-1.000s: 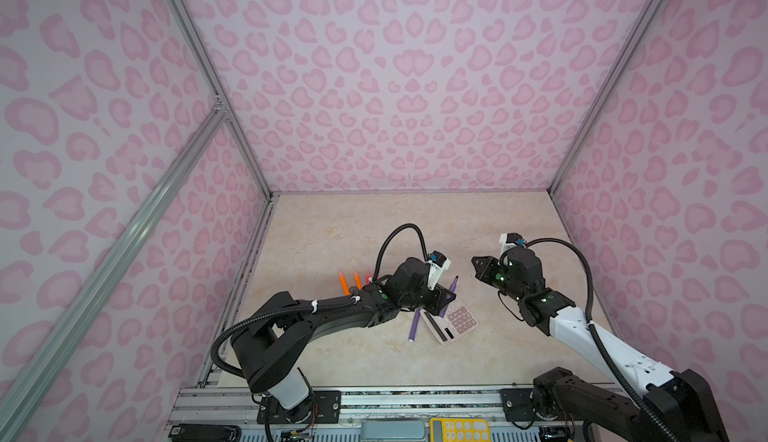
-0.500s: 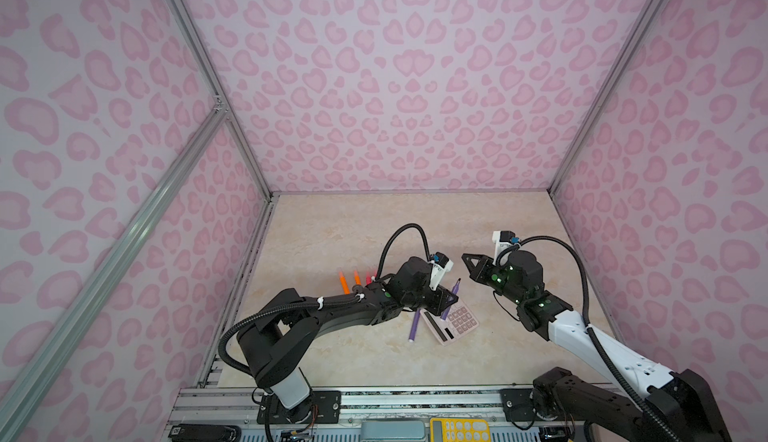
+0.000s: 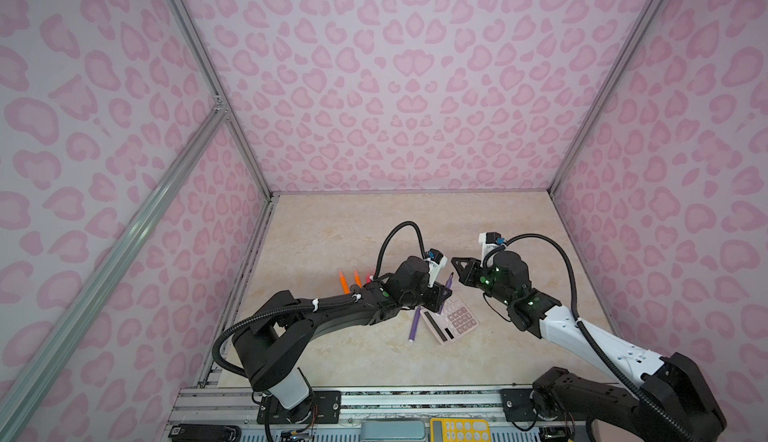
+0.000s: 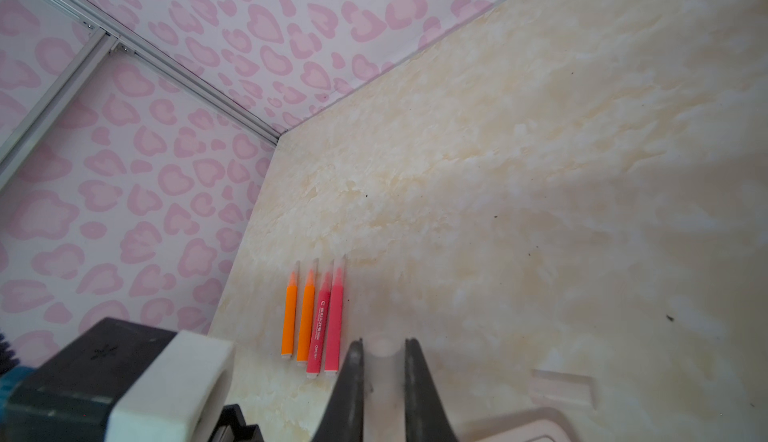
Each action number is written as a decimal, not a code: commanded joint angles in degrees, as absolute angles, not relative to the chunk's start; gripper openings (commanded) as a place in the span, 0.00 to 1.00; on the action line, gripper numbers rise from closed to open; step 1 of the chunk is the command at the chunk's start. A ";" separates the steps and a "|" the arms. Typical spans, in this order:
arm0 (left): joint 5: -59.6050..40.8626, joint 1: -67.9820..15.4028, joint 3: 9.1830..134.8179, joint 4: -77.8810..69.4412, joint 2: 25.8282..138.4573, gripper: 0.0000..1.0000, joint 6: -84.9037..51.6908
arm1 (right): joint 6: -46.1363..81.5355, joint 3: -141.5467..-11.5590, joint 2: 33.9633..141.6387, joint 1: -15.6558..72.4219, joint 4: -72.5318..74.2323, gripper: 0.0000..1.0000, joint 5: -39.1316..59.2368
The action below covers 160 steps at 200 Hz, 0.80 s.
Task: Insert the pens into the pen caps
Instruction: 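Lift the cap with the right gripper and carry it toward the purple marker, then lower the cap onto the purple marker tip held upright by the left gripper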
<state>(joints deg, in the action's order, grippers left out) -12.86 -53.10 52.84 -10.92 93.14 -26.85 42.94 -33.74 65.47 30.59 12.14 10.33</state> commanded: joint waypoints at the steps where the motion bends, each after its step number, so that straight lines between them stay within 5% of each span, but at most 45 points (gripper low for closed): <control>1: -11.38 -53.00 52.53 -11.45 92.15 0.04 -26.21 | 42.80 -34.08 66.40 30.95 12.56 0.00 10.05; 160: -7.30 -49.79 48.38 -12.81 87.83 0.04 -29.44 | 43.42 -34.10 70.94 36.67 16.02 0.00 9.81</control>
<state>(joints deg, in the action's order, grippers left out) -10.09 -50.61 49.06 -10.52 89.01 -28.27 43.05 -34.17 69.67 36.12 15.18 9.08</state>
